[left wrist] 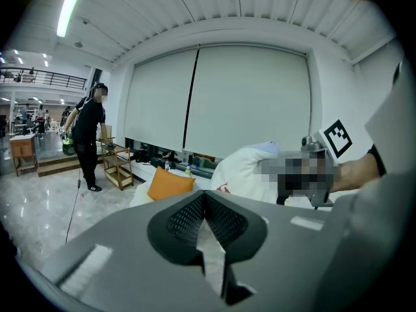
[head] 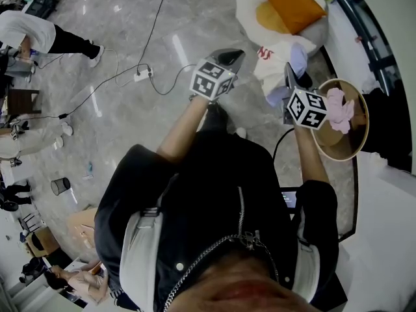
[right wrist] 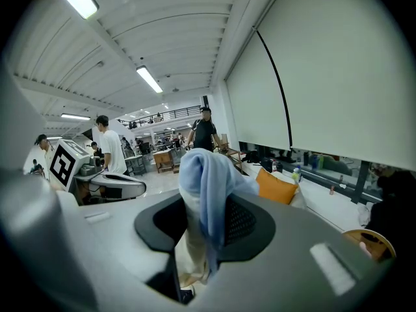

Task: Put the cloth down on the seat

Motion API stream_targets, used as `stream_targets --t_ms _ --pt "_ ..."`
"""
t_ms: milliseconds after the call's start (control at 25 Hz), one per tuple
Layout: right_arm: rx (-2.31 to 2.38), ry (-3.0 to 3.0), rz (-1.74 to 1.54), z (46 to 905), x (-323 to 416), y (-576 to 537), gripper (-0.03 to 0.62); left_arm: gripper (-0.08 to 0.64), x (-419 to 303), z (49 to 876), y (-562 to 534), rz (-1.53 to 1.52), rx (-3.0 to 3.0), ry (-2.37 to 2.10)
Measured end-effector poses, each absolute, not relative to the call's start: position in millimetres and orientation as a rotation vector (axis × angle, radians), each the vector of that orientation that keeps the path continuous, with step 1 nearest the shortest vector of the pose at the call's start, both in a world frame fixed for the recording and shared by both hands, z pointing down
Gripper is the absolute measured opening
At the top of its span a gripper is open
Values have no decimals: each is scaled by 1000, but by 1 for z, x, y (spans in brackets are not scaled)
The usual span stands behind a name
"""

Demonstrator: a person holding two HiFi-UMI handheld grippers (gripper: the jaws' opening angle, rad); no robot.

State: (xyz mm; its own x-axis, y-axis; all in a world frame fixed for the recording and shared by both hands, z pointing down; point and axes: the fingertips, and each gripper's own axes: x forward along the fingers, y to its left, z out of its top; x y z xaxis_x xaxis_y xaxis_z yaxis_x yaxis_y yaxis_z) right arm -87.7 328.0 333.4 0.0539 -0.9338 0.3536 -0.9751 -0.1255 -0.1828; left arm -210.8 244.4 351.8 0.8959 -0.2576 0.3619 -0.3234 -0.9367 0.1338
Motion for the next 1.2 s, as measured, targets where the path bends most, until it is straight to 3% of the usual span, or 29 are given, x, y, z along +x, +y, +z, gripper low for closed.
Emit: stream_targets --t_ms 1200 --pt "2167 -2015 580 333 -93 328 115 9 -209 355 248 537 2873 -429"
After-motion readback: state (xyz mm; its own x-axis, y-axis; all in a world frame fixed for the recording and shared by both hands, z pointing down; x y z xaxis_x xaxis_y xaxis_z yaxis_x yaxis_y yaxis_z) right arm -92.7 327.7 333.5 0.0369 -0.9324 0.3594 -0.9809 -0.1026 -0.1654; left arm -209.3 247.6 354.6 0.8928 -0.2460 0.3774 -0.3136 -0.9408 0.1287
